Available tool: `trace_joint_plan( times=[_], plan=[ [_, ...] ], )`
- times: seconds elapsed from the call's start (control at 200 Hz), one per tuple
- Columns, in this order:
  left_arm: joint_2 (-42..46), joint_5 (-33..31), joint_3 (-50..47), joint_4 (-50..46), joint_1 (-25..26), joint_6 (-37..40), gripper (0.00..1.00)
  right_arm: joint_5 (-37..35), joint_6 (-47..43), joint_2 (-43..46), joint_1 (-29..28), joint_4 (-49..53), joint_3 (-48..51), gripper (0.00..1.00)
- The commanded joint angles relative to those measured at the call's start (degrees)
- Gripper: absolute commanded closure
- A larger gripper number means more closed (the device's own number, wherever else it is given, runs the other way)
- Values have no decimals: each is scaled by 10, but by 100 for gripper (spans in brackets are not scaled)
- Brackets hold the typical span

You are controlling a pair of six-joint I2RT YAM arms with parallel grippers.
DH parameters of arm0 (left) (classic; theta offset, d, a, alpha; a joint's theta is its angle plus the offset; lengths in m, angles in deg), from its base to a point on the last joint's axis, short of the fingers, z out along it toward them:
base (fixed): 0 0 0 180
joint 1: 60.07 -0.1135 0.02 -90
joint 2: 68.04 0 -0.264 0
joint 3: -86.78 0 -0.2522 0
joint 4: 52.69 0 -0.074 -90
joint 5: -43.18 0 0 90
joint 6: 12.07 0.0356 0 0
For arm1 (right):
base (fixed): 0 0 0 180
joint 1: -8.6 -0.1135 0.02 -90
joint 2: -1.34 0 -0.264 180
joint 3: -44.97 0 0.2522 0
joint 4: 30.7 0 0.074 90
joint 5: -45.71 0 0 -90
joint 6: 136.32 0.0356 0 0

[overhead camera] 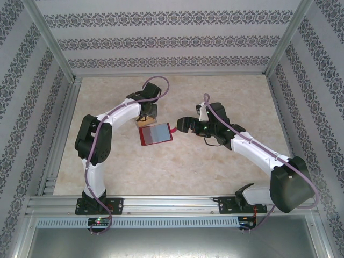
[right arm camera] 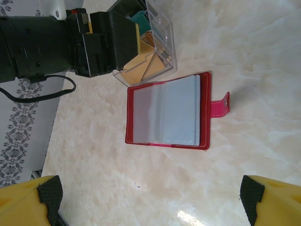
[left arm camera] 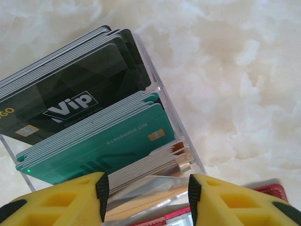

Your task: Take the credit cards out of the card holder

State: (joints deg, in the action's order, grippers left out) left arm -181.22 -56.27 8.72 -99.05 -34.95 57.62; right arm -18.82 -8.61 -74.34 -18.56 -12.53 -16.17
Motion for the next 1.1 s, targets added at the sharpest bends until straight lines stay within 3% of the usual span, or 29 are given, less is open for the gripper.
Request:
trace_joint_plan(
  times=[0.0,0.1,0.345,0.465,0.635,0.689,0.894,1.094],
  plan=[
    [33,52,-1,5,1,9,47,-9,6,2,-5,-11,5,2],
    [24,97,13,4,1,17,47,-10,6,4,-6,-11,5,2],
    [26,75,9,-1,-4,6,42,-17,7,14,-8,-10,13,2],
    [59,87,-7,15,-12,-13,31,-22,3,15,-7,-4,11,2],
    [138,93,-53,29,-38,-51,1,-53,-10,26,-1,14,8,2],
    [174,89,-80,35,-51,-66,0,-73,-17,35,6,24,9,2],
    [303,-2,-198,31,-109,-104,1,-185,-48,75,51,73,17,2],
    [368,-147,-321,52,-181,-125,1,-348,-113,108,88,79,43,2]
  ],
)
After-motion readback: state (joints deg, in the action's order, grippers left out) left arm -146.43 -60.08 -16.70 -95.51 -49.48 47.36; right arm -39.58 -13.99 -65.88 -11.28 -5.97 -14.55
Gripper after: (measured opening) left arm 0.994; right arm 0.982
